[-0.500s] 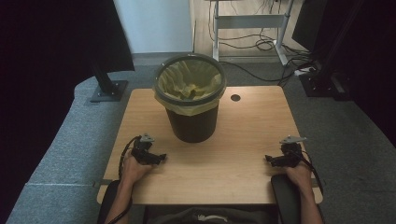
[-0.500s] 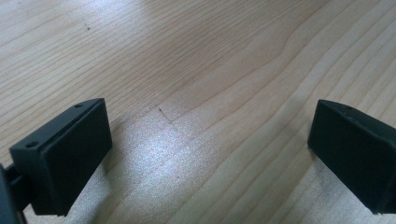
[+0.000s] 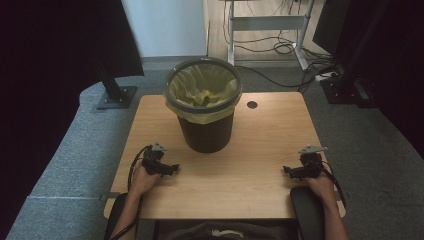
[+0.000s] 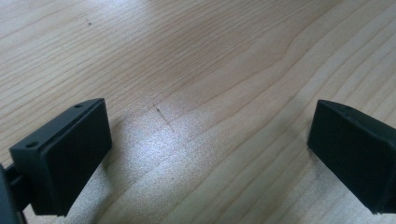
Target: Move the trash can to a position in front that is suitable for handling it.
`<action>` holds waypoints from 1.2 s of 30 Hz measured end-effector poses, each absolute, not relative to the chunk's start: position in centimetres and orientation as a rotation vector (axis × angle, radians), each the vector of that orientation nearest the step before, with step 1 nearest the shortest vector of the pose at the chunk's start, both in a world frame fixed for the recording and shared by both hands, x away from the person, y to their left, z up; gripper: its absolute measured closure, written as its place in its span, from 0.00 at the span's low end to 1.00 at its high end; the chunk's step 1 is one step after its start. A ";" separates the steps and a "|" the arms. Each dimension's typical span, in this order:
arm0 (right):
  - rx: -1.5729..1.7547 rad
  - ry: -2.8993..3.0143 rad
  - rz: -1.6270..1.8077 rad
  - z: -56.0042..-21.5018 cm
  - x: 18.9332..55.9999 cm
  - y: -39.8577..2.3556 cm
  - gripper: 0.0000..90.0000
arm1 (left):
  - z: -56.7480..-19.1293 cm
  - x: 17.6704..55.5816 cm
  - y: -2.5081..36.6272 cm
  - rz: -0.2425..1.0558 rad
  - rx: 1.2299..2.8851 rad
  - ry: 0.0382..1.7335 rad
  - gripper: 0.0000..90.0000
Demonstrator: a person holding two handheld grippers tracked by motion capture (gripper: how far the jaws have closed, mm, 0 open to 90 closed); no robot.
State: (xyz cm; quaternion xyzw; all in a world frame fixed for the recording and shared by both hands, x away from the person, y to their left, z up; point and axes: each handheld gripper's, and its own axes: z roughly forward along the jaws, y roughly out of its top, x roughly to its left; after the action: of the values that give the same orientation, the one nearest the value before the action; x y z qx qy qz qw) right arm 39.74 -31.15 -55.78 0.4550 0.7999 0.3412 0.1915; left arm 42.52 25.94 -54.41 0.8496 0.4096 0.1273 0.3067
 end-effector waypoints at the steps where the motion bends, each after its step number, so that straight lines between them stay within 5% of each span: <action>1: 1.269 2.251 0.961 -55.8 39.7 -31.1 0.00 | -54.4 42.6 26.0 0.329 2.246 1.089 0.00; 8: 1.306 2.275 0.974 -55.4 39.7 -31.2 0.00 | -54.0 43.1 26.2 0.259 2.226 1.111 0.00; 36: 1.277 2.271 1.139 -51.2 41.0 -28.5 0.00 | -48.3 47.8 27.1 0.347 2.123 1.091 0.00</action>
State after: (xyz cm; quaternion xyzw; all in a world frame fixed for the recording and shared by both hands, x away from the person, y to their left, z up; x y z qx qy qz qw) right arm 41.02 -28.55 -51.23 0.4441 0.7899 0.3960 0.1485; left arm 47.75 27.11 -48.33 0.8222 0.4225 0.1344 0.3570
